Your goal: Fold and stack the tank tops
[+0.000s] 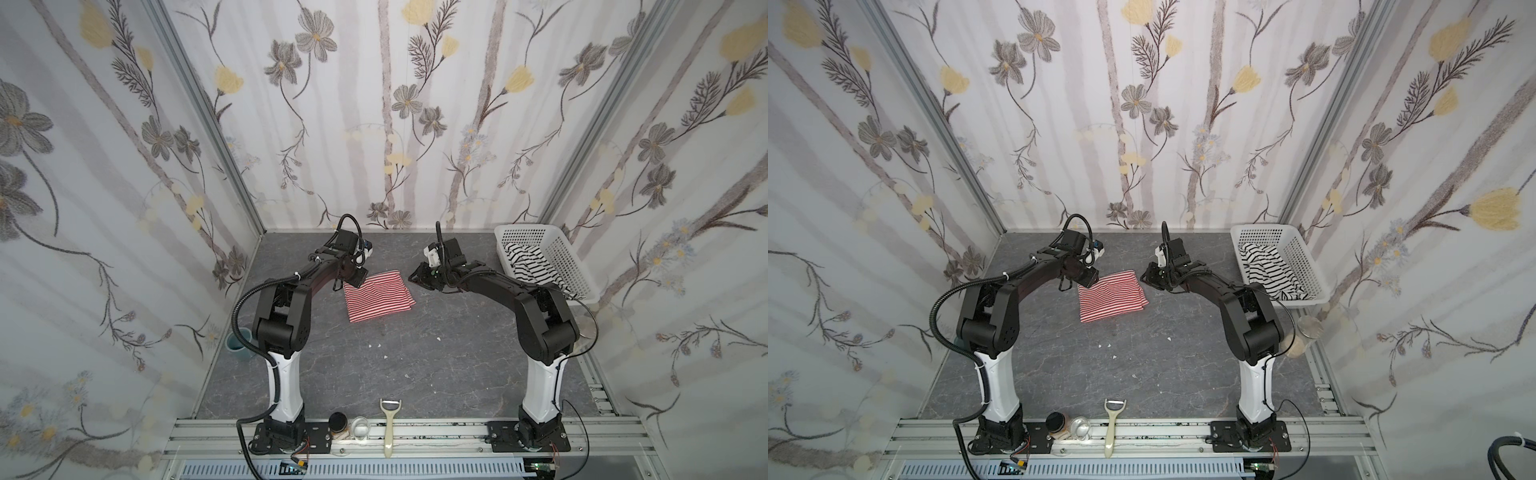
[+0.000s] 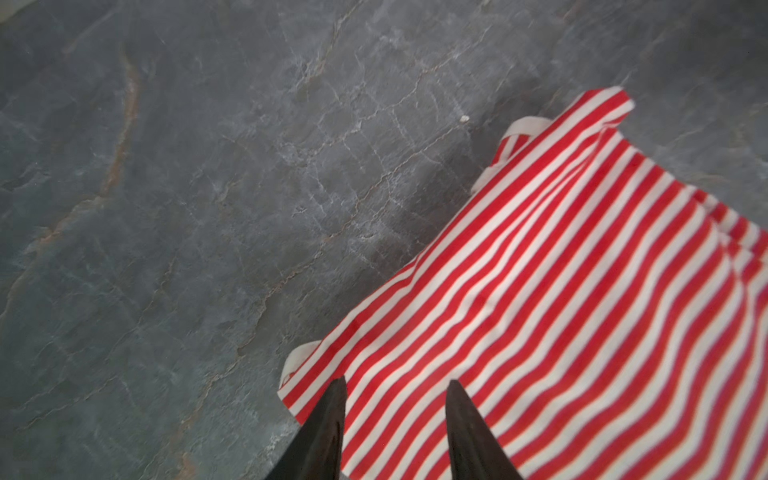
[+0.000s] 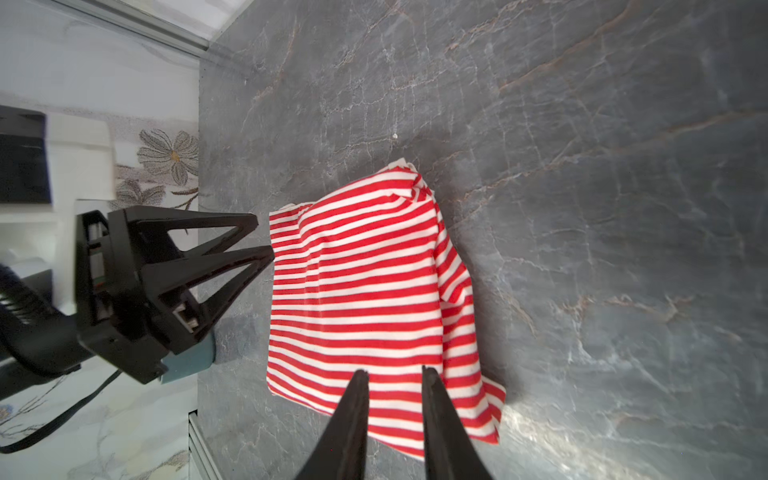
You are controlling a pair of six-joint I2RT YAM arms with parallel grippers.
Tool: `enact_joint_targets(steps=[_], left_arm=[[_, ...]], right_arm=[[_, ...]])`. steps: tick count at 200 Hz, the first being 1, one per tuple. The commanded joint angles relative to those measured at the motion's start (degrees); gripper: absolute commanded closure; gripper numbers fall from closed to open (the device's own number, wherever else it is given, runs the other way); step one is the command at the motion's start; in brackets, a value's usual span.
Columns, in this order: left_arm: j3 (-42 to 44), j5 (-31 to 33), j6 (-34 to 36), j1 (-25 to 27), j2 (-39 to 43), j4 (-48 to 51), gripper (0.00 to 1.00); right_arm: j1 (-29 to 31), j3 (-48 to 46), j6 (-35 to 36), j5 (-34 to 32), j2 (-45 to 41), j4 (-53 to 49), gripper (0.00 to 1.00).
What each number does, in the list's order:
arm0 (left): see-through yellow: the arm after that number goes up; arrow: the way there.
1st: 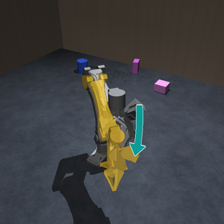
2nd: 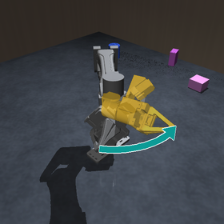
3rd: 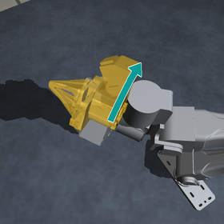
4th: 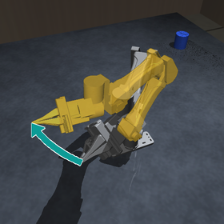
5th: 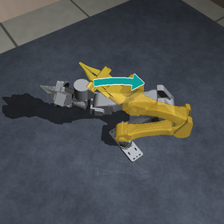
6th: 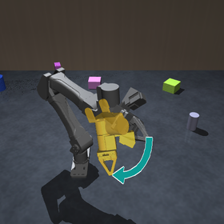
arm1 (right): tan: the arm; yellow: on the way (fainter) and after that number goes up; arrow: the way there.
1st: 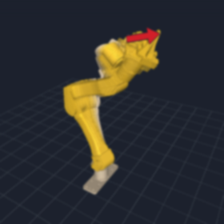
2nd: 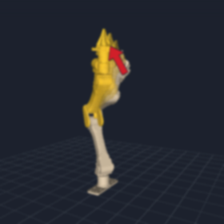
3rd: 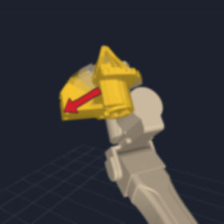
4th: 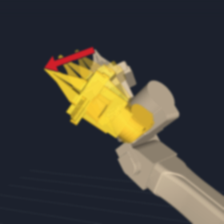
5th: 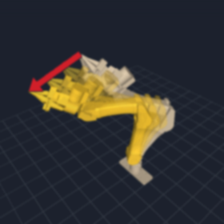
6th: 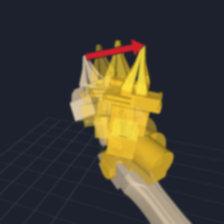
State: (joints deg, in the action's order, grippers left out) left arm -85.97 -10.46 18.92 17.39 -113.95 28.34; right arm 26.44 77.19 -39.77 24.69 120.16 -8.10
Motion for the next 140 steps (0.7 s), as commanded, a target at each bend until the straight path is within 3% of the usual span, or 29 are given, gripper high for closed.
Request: enact_joint_targets(steps=[1,30,56,93,140], left_arm=[[3.43,-6.26,-1.71,1.51,2.07,0.98,0.58],[7.29,-11.38,-1.65,4.12,1.94,0.7,0.58],[7.9,-12.25,-2.04,6.05,0.69,0.24,0.58],[8.31,-3.53,-2.19,5.73,-0.92,-0.21,0.59],[14.11,1.65,3.72,-0.63,2.63,0.03,0.59]], right_arm=[[0.34,-4.62,-1.18,-2.2,-3.49,5.17,0.74],[0.52,-10.94,-2.56,-2.37,-7.1,8.28,0.74],[0.82,-14.85,-3.03,-2.71,-9.53,9.59,0.74],[0.9,-18.83,-2.95,-3.46,-12.6,9.77,0.74],[0.96,-20.63,-2.76,-3.7,-13.64,9.5,0.74]])
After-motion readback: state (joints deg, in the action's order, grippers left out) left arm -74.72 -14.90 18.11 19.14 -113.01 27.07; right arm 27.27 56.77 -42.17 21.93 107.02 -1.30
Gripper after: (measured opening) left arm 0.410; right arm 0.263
